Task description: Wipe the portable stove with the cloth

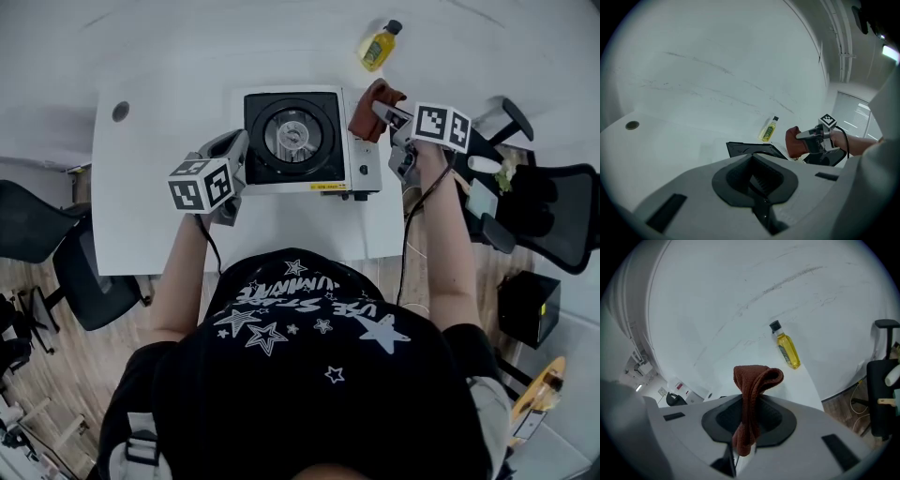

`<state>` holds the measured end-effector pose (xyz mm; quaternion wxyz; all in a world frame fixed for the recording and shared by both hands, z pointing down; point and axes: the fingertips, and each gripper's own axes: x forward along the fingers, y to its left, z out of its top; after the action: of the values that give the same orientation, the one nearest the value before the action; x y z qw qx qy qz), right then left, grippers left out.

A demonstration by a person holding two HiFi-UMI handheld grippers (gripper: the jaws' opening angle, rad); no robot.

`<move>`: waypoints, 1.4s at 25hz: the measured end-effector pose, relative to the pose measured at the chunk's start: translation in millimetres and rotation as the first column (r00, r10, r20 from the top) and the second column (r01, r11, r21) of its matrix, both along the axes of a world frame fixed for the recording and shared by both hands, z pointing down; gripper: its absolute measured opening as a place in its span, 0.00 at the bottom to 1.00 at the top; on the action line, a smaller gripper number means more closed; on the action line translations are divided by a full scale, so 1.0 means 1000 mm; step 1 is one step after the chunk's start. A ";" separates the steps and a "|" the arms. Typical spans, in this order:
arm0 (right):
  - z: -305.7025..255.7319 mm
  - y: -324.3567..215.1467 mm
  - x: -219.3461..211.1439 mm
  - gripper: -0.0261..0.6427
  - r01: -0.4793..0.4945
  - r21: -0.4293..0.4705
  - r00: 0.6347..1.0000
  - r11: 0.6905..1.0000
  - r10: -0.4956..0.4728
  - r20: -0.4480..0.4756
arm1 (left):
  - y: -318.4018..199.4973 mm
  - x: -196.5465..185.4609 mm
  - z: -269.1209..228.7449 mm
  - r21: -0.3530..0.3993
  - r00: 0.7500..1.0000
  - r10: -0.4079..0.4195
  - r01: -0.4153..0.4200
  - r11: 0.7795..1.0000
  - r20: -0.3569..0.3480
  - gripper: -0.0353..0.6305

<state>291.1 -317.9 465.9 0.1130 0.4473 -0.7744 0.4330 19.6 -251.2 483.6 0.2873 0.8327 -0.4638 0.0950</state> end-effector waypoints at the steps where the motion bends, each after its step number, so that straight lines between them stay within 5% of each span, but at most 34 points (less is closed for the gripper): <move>1: -0.006 0.003 -0.008 0.13 0.010 0.010 1.000 1.000 -0.011 0.005 | 0.001 -0.002 -0.001 0.003 1.000 0.003 -0.003 1.000 -0.002 0.06; 11: -0.044 0.031 -0.120 0.13 0.177 0.082 0.981 0.981 -0.182 0.063 | 0.019 -0.045 -0.011 0.013 1.000 0.002 -0.002 1.000 -0.003 0.06; 21: -0.023 0.059 -0.249 0.14 0.335 0.028 0.938 0.942 -0.336 0.086 | 0.033 -0.102 -0.010 0.009 1.000 -0.006 0.006 1.000 -0.013 0.06; 31: 0.007 0.053 -0.302 0.13 0.379 -0.035 0.918 0.925 -0.371 0.139 | 0.037 -0.112 -0.005 -0.018 1.000 -0.002 0.002 1.000 0.000 0.06; 35: 0.021 0.049 -0.312 0.13 0.409 -0.070 0.911 0.910 -0.403 0.085 | 0.035 -0.121 -0.001 -0.030 1.000 -0.004 0.004 1.000 0.002 0.06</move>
<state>-20.6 -268.6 487.4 0.1930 0.2562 -0.8343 0.4483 -101.5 -215.9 482.5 0.2998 0.8272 -0.4642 0.1021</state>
